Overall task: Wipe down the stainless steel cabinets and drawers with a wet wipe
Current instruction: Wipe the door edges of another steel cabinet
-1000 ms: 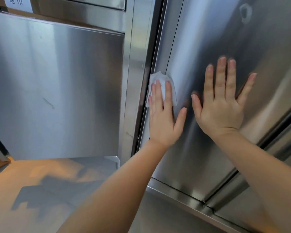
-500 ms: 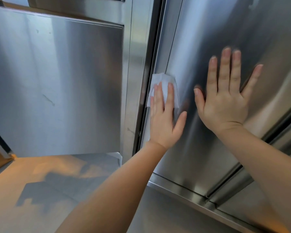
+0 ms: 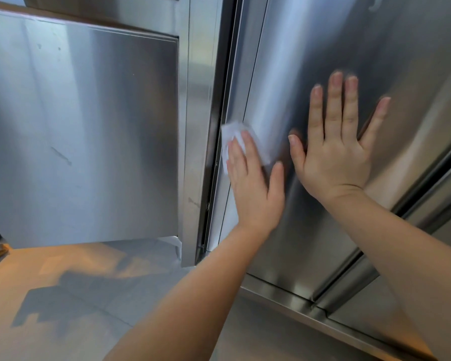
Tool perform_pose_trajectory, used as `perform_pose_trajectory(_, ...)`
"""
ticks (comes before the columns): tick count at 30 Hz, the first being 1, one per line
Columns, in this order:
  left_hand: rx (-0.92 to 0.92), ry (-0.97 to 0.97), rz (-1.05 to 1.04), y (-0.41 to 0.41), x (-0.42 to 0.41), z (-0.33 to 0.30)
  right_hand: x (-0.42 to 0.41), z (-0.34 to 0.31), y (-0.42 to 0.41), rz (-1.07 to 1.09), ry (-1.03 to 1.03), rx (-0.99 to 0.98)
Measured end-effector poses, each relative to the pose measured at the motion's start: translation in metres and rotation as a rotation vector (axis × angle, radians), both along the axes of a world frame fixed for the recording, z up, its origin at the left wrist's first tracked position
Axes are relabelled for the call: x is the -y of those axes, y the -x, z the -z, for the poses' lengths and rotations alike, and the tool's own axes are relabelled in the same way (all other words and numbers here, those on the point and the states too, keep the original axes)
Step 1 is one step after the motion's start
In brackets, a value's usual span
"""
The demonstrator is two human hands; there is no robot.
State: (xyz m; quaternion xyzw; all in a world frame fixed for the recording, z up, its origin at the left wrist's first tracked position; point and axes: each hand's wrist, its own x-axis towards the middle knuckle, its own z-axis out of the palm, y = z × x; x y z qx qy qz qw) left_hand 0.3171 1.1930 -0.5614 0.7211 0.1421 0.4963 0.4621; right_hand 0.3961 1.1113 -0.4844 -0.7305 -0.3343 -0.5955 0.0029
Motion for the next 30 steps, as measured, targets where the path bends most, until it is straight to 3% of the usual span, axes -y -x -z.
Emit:
perform_pose_trajectory(4, 0.017, -0.036, 0.001, 0.001, 0.0, -0.004, -0.001, -0.001, 0.001, 0.001, 0.009, -0.016)
perform_pose_trajectory(10, -0.296, 0.112, 0.065, 0.031, 0.01, 0.106, 0.003, -0.006, 0.011, -0.002, 0.053, -0.091)
perform_pose_trajectory(14, -0.445, 0.296, 0.12, 0.042, 0.01, 0.126, 0.011, -0.008, 0.021, -0.083, 0.069, -0.132)
perform_pose_trajectory(17, -0.361, 0.335, 0.164, 0.038, 0.013, 0.099, 0.02, 0.01, 0.031, -0.16, 0.142, -0.117)
perform_pose_trajectory(23, -0.094, 0.051, 0.008, 0.01, 0.005, 0.007, 0.025, 0.054, 0.025, -0.073, 0.297, -0.124)
perform_pose_trajectory(26, -0.047, -0.002, -0.048, 0.004, -0.002, 0.021, 0.024, 0.063, 0.012, -0.038, 0.303, -0.068)
perform_pose_trajectory(30, -0.13, 0.104, -0.073, 0.004, 0.0, 0.088, 0.02, 0.07, 0.001, -0.021, 0.281, -0.005)
